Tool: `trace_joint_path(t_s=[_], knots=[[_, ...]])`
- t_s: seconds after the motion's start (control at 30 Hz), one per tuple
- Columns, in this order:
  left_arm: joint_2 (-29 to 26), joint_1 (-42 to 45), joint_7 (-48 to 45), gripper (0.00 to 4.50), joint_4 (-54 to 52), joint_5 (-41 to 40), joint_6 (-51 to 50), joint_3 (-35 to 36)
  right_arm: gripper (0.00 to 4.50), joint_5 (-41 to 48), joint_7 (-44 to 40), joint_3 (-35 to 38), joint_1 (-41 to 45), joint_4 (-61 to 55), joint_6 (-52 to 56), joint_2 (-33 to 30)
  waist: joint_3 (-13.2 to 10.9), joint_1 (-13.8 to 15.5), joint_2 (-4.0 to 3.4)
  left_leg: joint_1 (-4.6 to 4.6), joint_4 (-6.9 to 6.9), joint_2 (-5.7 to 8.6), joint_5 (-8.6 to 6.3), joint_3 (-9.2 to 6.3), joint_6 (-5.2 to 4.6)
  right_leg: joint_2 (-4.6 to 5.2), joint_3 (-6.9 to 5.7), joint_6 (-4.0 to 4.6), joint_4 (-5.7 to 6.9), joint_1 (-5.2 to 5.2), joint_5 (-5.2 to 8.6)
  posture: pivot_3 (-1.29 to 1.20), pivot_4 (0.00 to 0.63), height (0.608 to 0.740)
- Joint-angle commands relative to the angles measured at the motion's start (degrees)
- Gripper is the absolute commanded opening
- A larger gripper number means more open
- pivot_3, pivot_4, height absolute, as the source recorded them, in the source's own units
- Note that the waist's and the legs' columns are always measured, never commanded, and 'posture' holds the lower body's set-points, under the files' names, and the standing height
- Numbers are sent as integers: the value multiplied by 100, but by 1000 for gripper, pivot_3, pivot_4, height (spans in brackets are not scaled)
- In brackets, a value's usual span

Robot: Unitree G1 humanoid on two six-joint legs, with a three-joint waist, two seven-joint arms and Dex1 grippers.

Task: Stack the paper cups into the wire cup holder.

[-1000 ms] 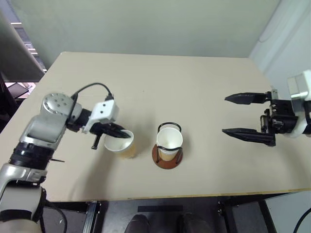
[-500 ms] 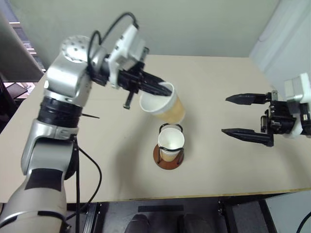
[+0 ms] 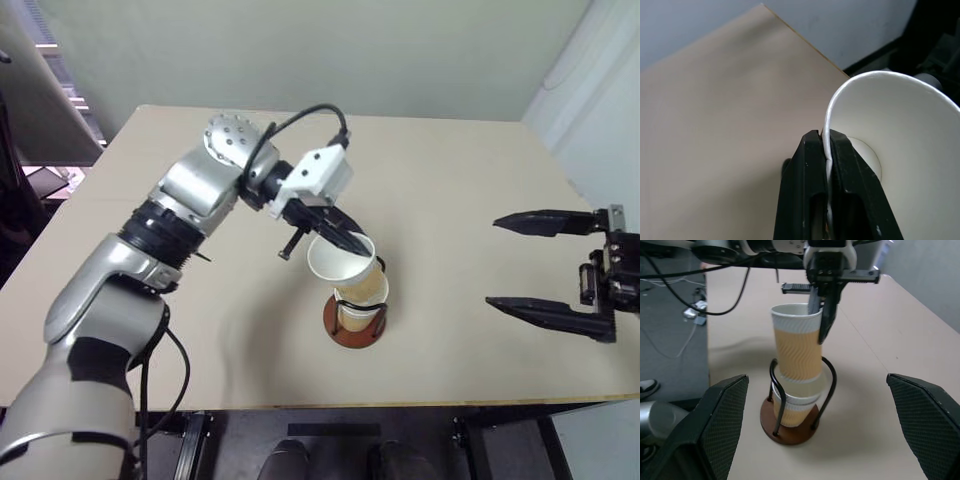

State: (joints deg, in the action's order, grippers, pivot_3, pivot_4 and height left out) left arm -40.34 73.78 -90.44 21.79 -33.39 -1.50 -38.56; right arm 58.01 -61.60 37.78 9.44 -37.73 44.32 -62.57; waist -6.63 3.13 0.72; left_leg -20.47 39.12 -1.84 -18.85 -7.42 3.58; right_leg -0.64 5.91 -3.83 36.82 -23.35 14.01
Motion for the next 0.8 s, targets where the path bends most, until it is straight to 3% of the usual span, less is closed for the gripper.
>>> trace_joint_path(t_s=[0.03,0.3,0.33,0.47,0.77,0.8], knots=[[49,217,-206,74,108,136,462,-56,4500,156,159,427,-137,-212,30,-60,0,0,0,0,0,2,-1,6,-3,-1,9,-5,-1,-1,0,0,150,740],[209,173,-206,74,159,90,476,-194,4500,137,252,555,-410,-273,-50,-85,0,2,0,-2,9,8,-12,24,-22,2,32,-20,-8,-2,-1,0,150,740],[234,165,-206,261,160,92,447,-172,4500,129,254,549,-425,-271,-65,-84,0,0,0,-1,9,9,-12,27,-22,2,33,-20,-8,-2,-2,0,150,740],[264,157,-206,1281,163,90,379,-128,4500,69,239,506,-469,-242,-135,-79,0,-2,0,-1,9,9,-12,32,-23,0,35,-21,-6,-3,-2,0,150,740],[366,66,-206,4458,207,347,381,146,4500,-123,122,230,-397,-46,-378,-102,0,-1,0,-1,14,9,-14,33,-26,1,36,-23,-6,-3,-3,0,150,740],[356,32,-206,4487,197,402,367,222,4500,-170,108,137,-358,4,-431,-108,0,-2,0,-2,15,9,-14,33,-26,1,36,-24,-6,-3,-3,0,150,740]])
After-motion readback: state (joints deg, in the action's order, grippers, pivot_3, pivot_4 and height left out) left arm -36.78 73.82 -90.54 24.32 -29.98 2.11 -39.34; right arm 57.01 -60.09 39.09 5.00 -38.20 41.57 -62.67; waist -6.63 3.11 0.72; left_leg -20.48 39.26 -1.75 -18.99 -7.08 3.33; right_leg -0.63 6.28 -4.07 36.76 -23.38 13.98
